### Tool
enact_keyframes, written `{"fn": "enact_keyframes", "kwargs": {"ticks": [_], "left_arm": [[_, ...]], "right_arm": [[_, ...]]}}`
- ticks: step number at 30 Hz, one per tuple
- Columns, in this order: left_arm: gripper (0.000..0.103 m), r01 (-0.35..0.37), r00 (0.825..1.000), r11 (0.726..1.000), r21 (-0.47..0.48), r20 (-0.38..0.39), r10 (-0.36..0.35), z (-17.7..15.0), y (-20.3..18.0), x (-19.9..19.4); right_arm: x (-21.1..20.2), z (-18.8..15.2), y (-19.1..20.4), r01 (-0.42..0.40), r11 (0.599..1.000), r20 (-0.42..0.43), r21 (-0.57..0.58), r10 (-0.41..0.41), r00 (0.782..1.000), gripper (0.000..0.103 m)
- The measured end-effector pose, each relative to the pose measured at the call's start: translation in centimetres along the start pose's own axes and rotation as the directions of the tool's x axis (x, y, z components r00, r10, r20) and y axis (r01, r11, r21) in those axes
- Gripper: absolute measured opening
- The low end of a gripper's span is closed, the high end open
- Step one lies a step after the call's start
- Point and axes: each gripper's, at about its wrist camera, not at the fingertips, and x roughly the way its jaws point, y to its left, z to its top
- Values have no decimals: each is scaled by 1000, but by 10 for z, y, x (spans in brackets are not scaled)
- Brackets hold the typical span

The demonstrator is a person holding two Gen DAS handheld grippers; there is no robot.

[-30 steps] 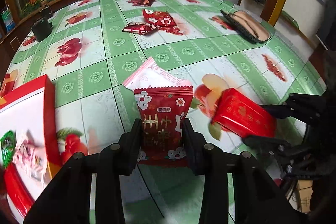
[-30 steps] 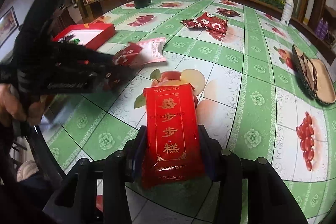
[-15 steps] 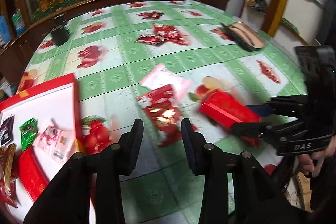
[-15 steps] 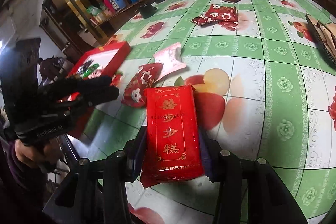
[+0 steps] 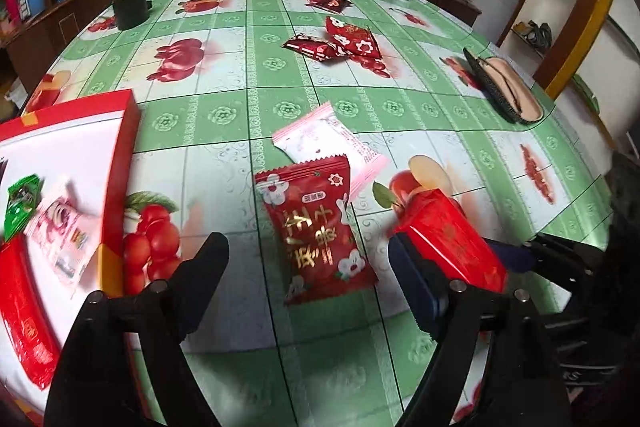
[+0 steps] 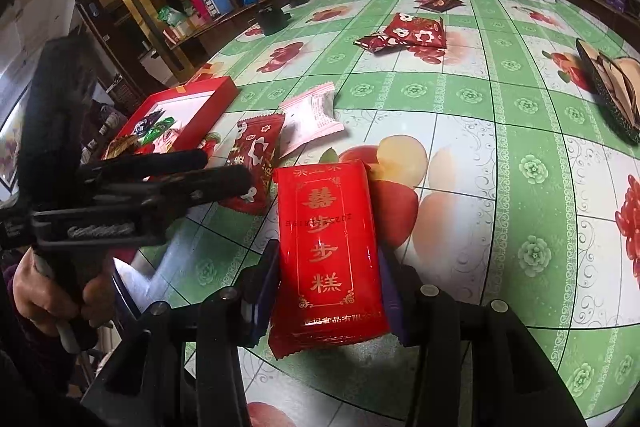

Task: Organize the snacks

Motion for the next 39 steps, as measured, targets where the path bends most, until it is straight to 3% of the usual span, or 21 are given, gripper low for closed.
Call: {"fn": "enact_keyframes", "kwargs": {"ticks": [2,6,12,23,27,32,39], "left_arm": [[80,-29,1000,999,27,13,29,-2,-3,5],[35,-52,998,995,83,37,49,-4,-6,8],[34,-20,999,995,93,45,15,-5,-2,5],[34,-13,994,998,65,112,6,-13,15,-32],[34,-54,985,997,49,164,45,-15,29,-50],[34,-144,961,990,-5,236,141,-18,60,-74],[34,-221,935,967,-124,257,247,-28,114,-94]], "right_arm": [[0,0,-2,-8,1000,4,5,8,1000,47],[0,0,-1,-6,1000,13,-6,6,1000,47],[1,1,0,0,1000,20,0,0,1000,47],[8,15,27,-100,995,34,1,100,994,47],[11,26,51,-124,992,50,-34,126,991,47],[16,43,85,-175,982,75,-75,180,981,47],[45,59,143,-258,957,38,-136,265,964,46]]}}
